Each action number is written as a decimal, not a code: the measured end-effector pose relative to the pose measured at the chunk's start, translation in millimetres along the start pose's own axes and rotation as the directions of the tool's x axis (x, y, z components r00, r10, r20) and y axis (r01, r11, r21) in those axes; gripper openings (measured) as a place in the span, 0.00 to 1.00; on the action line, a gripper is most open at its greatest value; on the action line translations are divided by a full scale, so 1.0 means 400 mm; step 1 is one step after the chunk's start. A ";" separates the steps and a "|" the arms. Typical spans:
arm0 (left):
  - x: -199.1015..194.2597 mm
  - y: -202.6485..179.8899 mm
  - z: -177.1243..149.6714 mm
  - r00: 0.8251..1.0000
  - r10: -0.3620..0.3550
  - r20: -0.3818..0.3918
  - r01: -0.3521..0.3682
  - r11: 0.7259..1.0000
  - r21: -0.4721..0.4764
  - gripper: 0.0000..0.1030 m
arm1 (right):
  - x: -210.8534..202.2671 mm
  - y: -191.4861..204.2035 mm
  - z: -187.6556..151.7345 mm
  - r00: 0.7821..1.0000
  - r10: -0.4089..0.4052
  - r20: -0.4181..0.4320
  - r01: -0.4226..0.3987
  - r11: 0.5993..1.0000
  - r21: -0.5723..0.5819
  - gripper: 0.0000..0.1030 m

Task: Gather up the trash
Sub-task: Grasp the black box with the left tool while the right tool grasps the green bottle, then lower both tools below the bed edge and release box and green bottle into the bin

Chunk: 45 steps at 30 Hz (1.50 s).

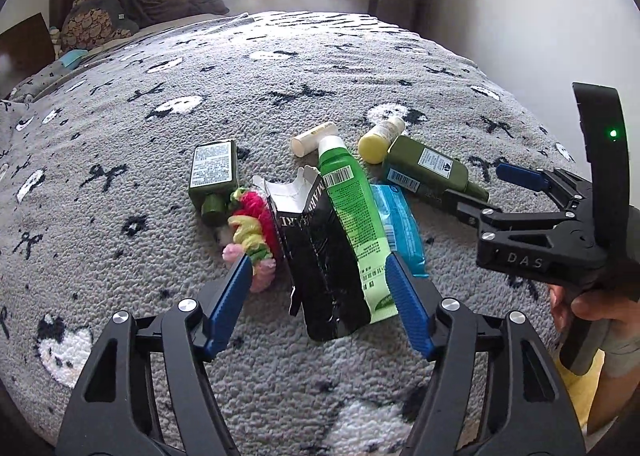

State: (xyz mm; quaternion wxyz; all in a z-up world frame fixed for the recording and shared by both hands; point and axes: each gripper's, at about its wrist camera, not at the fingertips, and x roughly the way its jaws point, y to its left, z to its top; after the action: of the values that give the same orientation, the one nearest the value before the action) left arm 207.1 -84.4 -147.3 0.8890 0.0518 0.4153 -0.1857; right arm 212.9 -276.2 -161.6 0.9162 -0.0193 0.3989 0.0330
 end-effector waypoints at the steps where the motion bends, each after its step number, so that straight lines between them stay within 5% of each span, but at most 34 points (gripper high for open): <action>1: 0.006 -0.003 0.007 1.000 -0.002 0.000 0.002 1.000 0.003 0.58 | 0.011 0.004 0.003 1.000 0.004 -0.004 -0.004 1.000 -0.010 0.87; 8: 0.069 -0.012 0.044 1.000 -0.008 -0.028 0.009 1.000 0.023 0.25 | 0.078 -0.001 0.035 0.999 0.032 -0.028 -0.032 0.999 -0.020 0.80; 14: 0.122 -0.009 0.049 0.998 -0.005 -0.064 0.007 0.999 0.040 0.15 | 0.127 0.001 0.046 0.994 0.076 -0.073 -0.078 0.997 -0.027 0.69; 16: 0.126 -0.003 0.047 0.998 -0.002 -0.063 0.004 0.999 0.040 0.09 | 0.127 0.004 0.047 0.994 0.079 -0.069 -0.081 0.996 -0.029 0.56; 19: 0.117 0.012 0.046 0.998 -0.020 -0.057 0.021 1.000 0.020 0.02 | 0.115 0.004 0.044 0.996 0.077 -0.055 -0.078 0.997 -0.024 0.56; 32: -0.094 -0.036 0.038 0.997 0.007 0.072 -0.012 0.998 0.068 0.01 | -0.117 0.005 0.016 0.997 0.032 0.066 -0.030 0.999 -0.033 0.55; 45: -0.355 -0.100 -0.052 0.973 0.044 0.226 -0.066 0.994 0.093 0.01 | -0.446 0.017 -0.091 0.977 -0.012 0.211 0.014 1.000 -0.007 0.55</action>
State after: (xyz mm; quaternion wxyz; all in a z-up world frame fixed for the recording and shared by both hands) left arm 93.8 -75.4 -50.8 0.9312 0.0863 0.3012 -0.1862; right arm 64.7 -279.8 -55.7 0.9534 -0.0222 0.2994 0.0306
